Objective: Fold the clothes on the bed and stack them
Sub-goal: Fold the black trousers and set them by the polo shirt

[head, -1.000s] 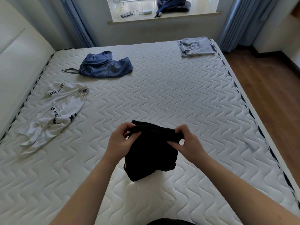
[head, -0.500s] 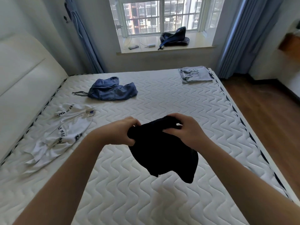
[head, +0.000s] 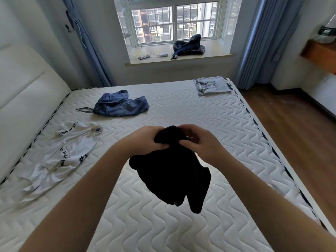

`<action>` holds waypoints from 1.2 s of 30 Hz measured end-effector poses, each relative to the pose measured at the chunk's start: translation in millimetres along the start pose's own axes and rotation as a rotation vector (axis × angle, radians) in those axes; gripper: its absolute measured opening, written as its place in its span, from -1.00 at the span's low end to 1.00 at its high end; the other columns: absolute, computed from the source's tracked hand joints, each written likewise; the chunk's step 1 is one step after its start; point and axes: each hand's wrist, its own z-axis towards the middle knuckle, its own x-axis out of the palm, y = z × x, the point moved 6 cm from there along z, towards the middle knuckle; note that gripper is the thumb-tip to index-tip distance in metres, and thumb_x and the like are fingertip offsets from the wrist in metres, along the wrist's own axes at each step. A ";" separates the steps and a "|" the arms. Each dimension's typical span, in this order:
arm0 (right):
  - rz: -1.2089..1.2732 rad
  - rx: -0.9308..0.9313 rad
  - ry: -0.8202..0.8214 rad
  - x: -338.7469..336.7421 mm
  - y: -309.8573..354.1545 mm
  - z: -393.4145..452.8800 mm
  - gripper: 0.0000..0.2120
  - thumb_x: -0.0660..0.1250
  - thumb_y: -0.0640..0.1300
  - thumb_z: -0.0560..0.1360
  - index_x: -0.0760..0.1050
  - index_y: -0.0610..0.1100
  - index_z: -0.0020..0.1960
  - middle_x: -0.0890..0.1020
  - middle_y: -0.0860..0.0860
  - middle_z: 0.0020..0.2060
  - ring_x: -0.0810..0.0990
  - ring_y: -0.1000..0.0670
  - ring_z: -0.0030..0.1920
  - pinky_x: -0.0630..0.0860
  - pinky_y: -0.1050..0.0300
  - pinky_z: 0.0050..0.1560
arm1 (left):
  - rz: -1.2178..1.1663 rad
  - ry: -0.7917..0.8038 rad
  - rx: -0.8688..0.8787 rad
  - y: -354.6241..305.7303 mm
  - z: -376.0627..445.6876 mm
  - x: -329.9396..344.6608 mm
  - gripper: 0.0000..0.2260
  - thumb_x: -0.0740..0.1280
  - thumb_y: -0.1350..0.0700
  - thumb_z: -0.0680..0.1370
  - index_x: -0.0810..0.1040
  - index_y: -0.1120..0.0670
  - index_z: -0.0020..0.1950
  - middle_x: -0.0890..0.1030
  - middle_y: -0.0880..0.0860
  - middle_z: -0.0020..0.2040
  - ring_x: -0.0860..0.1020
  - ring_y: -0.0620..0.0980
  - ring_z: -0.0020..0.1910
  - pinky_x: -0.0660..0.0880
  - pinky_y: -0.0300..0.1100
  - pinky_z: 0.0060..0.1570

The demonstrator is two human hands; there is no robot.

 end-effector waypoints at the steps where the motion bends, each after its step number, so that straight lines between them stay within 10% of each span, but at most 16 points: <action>1: 0.025 0.039 -0.004 -1.1 -11.5 -5.2 -0.63 0.40 -0.25 0.51 0.52 0.19 0.13 0.67 0.20 0.03 0.62 0.18 0.13 0.50 0.31 0.17 | -0.003 0.035 -0.008 -0.1 -1.1 2.0 -0.73 0.41 -0.11 0.47 0.54 -0.14 0.14 0.61 -0.18 -0.06 0.55 -0.25 -0.11 0.38 -0.33 -0.17; 6: -0.002 0.361 -0.109 -0.7 -105.8 -44.8 -0.85 0.30 -0.13 0.60 0.56 0.01 0.13 0.69 0.01 0.04 0.64 0.08 0.07 0.54 0.14 0.16 | 0.009 0.122 0.004 -7.6 -9.9 10.4 -0.74 0.39 -0.22 0.47 0.48 -0.20 0.09 0.58 -0.23 -0.09 0.51 -0.39 -0.14 0.36 -0.36 -0.19; 14: 0.204 0.923 -0.101 49.4 -237.8 -126.9 -0.60 0.17 0.11 0.63 0.45 -0.10 0.35 0.54 0.01 0.22 0.50 -0.01 0.21 0.37 0.10 0.16 | -0.001 0.125 0.054 -18.7 -23.8 -0.9 -0.77 0.44 -0.17 0.47 0.48 -0.19 0.04 0.59 -0.22 -0.11 0.53 -0.31 -0.11 0.38 -0.50 -0.17; 22: 0.443 0.946 -0.100 50.5 -258.4 -146.3 -0.41 0.25 0.45 0.39 0.47 0.08 0.24 0.54 0.21 0.18 0.42 0.15 0.24 0.28 0.06 0.31 | -0.103 0.075 0.017 -9.3 -42.3 -19.1 -0.60 0.38 -0.31 0.36 0.52 -0.21 0.13 0.63 -0.24 -0.05 0.59 -0.27 -0.06 0.44 -0.48 -0.08; 27: 0.710 0.772 -0.285 24.6 -261.7 -135.8 -0.51 0.46 0.10 0.38 0.61 -0.19 0.17 0.69 -0.12 0.08 0.67 -0.06 0.10 0.57 0.17 -0.03 | -0.260 0.070 -0.043 16.0 -52.6 -13.2 -0.67 0.47 -0.10 0.46 0.54 -0.28 0.19 0.65 -0.27 0.04 0.60 -0.31 0.02 0.43 -0.53 -0.06; 36: 0.765 0.674 -0.329 -43.7 -238.4 -124.8 -0.75 0.29 -0.13 0.56 0.53 -0.33 0.07 0.60 -0.25 -0.01 0.61 -0.18 0.01 0.46 -0.04 0.14 | -0.604 0.027 -0.247 87.9 -80.4 33.1 -0.64 0.53 -0.08 0.33 0.61 -0.25 0.10 0.69 -0.05 0.04 0.65 -0.08 0.05 0.53 -0.16 0.04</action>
